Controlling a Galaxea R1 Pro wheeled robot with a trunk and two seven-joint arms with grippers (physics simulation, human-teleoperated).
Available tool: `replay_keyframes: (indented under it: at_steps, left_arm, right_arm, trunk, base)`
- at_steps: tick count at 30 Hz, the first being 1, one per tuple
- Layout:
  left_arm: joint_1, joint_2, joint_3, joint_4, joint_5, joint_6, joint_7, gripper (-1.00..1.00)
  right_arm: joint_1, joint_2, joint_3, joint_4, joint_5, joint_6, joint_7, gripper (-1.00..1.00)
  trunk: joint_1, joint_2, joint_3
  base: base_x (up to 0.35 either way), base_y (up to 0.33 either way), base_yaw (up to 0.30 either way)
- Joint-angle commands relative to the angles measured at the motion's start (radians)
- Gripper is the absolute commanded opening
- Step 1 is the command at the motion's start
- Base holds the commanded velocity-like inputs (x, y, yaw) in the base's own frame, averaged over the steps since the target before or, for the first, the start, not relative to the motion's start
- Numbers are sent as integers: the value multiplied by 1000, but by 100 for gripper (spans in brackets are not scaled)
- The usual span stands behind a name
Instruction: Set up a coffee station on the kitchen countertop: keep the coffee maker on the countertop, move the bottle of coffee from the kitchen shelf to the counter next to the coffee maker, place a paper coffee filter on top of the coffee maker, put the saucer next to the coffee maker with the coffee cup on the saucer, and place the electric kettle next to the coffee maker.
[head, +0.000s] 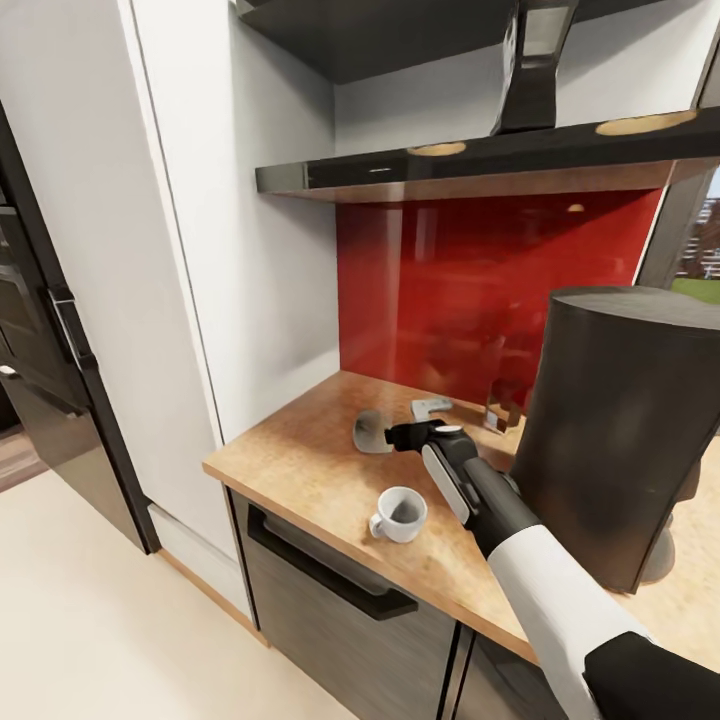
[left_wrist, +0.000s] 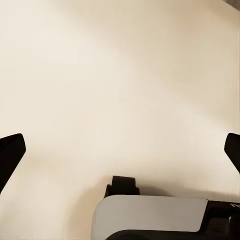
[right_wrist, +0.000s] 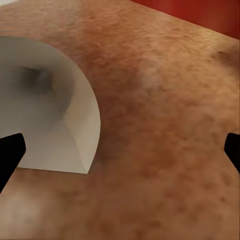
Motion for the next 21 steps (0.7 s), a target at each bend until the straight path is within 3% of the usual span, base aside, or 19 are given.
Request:
replay_keyframes:
  at_steps: [1,21]
  left_arm:
    - [0,0,2,-1,0,-2,-1,100]
    - [0,0,2,-3,1,-1,0,100]
  right_arm:
    - [-1,0,3,5,-10,-1,-9,100]
    - [-1,0,2,17,-8,-6,-9,100]
  trunk:
    - [0,0,-1]
    - [0,0,-1]
  base:
    - [82,0,0]
    - [49,1,0]
